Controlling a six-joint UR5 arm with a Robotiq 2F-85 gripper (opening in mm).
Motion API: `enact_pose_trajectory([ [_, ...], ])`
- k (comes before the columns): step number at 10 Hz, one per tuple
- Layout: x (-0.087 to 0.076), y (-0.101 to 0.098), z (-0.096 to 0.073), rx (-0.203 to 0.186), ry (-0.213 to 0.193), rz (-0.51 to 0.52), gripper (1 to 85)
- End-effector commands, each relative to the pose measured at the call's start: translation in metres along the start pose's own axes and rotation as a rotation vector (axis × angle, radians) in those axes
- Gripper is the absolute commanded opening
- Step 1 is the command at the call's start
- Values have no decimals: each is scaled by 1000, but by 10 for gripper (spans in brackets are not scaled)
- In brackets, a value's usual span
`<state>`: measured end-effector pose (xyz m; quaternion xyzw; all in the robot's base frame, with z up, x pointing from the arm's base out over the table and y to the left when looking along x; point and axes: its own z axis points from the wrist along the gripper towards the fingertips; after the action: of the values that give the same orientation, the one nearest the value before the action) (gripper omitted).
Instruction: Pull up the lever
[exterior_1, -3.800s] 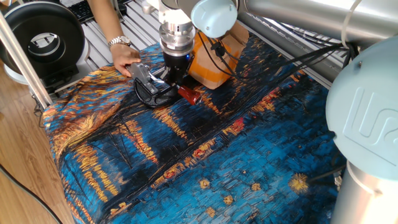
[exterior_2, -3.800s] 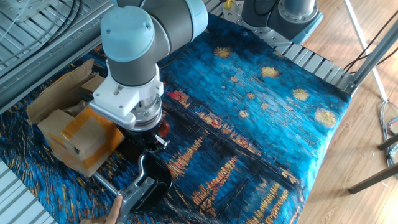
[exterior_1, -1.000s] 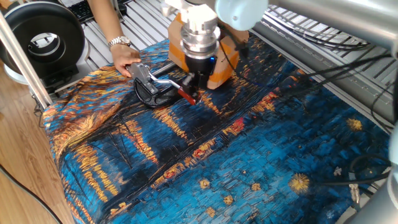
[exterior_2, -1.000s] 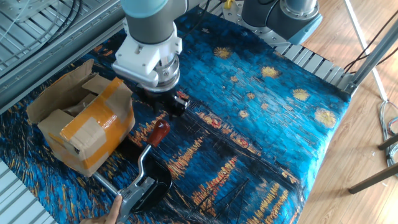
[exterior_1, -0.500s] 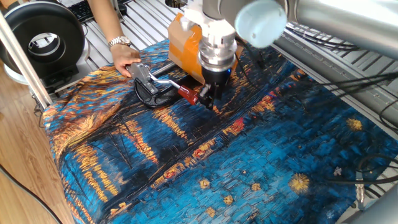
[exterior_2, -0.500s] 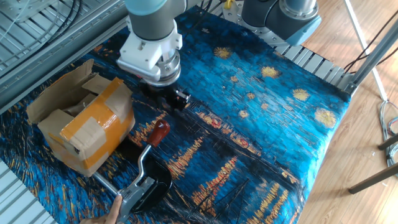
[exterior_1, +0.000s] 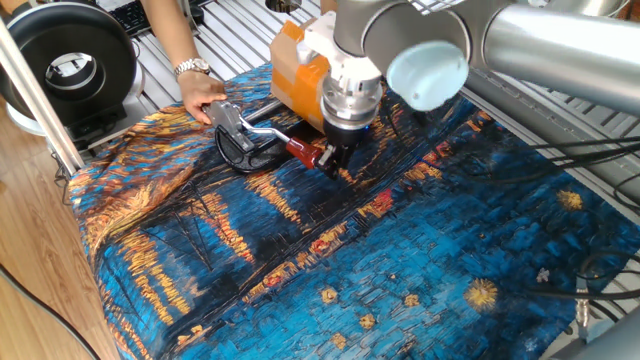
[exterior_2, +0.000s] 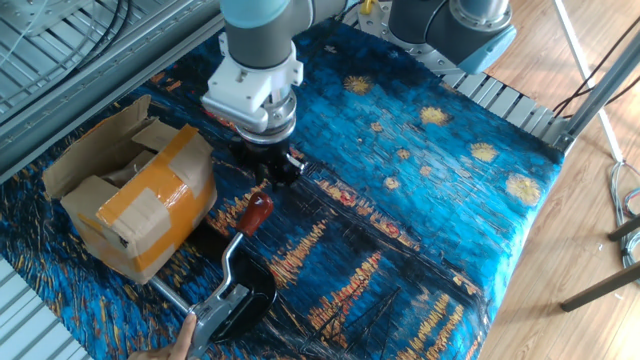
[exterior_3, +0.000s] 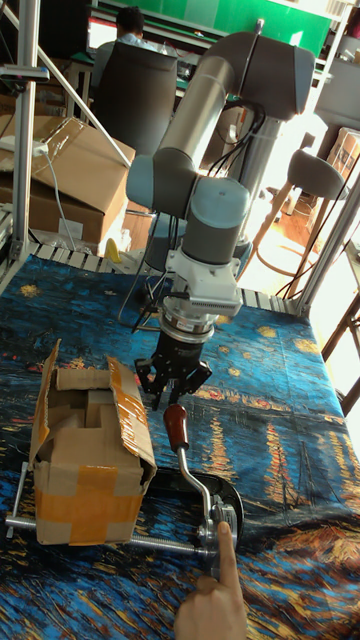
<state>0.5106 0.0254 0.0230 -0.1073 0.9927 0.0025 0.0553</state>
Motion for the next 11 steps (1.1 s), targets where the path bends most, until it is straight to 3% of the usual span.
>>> enact_pose_trajectory([
  [1,-5,10,15,-2,-60,27,333],
  [6,-28,13,7,-5,-136,23,333],
  [9,-39,15,-11,-9,-132,25,333],
  [11,-40,16,-15,-22,-132,24,333],
])
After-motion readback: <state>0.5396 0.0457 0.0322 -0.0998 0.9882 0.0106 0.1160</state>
